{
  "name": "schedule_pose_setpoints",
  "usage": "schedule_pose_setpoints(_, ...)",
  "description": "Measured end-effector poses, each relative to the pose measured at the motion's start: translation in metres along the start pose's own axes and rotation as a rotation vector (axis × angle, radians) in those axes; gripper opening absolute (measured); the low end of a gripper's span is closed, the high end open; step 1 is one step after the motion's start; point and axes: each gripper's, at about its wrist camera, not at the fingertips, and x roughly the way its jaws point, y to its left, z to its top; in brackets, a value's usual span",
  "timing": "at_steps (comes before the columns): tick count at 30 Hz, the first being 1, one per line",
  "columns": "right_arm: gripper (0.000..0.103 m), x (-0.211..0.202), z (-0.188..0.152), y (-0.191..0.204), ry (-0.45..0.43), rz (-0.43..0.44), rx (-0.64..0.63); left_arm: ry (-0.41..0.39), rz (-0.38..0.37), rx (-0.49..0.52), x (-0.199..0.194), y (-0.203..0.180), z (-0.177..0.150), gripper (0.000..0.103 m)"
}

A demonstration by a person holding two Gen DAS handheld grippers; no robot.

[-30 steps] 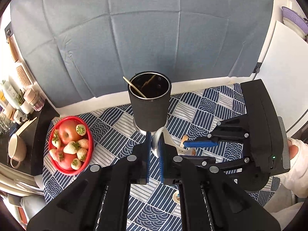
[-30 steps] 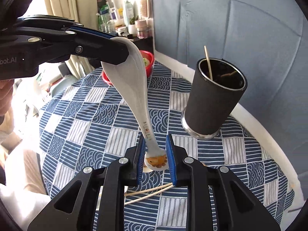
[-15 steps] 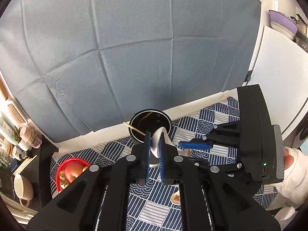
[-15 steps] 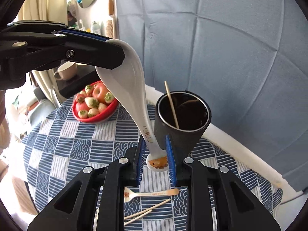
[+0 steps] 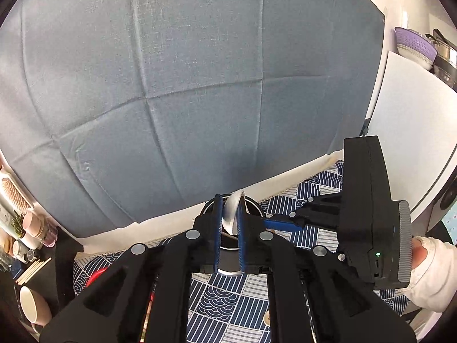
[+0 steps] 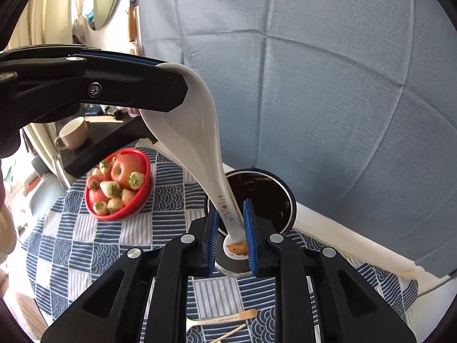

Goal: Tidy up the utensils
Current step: 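Carry the spoon with the left gripper over the holder and lower it in, then open the left gripper to drop the spoon into the holder, then move the right tool to the spoon with a blue print and grasp it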

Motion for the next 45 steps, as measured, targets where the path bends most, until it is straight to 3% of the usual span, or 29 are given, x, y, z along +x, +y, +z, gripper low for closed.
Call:
schedule_pose_setpoints(15, 0.017, 0.041, 0.004, -0.017, 0.008, 0.028, 0.160, -0.003, -0.026, -0.028, 0.029, 0.019, 0.003, 0.013)
schedule_pose_setpoints(18, 0.021, 0.046, 0.003, -0.020, 0.017, 0.044, 0.175, -0.014, -0.054, -0.056, 0.032, 0.024, 0.002, 0.013)
schedule_pose_setpoints(19, 0.026, 0.047, 0.002, -0.021, 0.023, 0.046, 0.172, -0.021, -0.049, -0.055, 0.032, 0.025, 0.001, 0.018)
schedule_pose_setpoints(21, 0.054, 0.046, -0.002, -0.021, 0.027, 0.024, 0.149, -0.043, 0.011, -0.049, 0.028, 0.027, -0.002, 0.048)
schedule_pose_setpoints(22, 0.056, 0.042, -0.006, -0.022, 0.023, 0.004, 0.135, -0.056, 0.025, -0.054, 0.026, 0.030, -0.003, 0.067)
schedule_pose_setpoints(26, 0.080, 0.029, -0.020, -0.031, 0.027, -0.020, 0.152, -0.069, 0.020, -0.124, 0.018, 0.045, -0.013, 0.085)
schedule_pose_setpoints(31, 0.085, 0.017, -0.036, -0.040, 0.070, -0.053, 0.155, -0.052, 0.040, -0.192, 0.015, 0.058, -0.034, 0.093)
schedule_pose_setpoints(45, 0.085, 0.016, -0.082, -0.060, 0.166, -0.080, 0.224, 0.105, 0.064, -0.319, 0.037, 0.057, -0.098, 0.094)
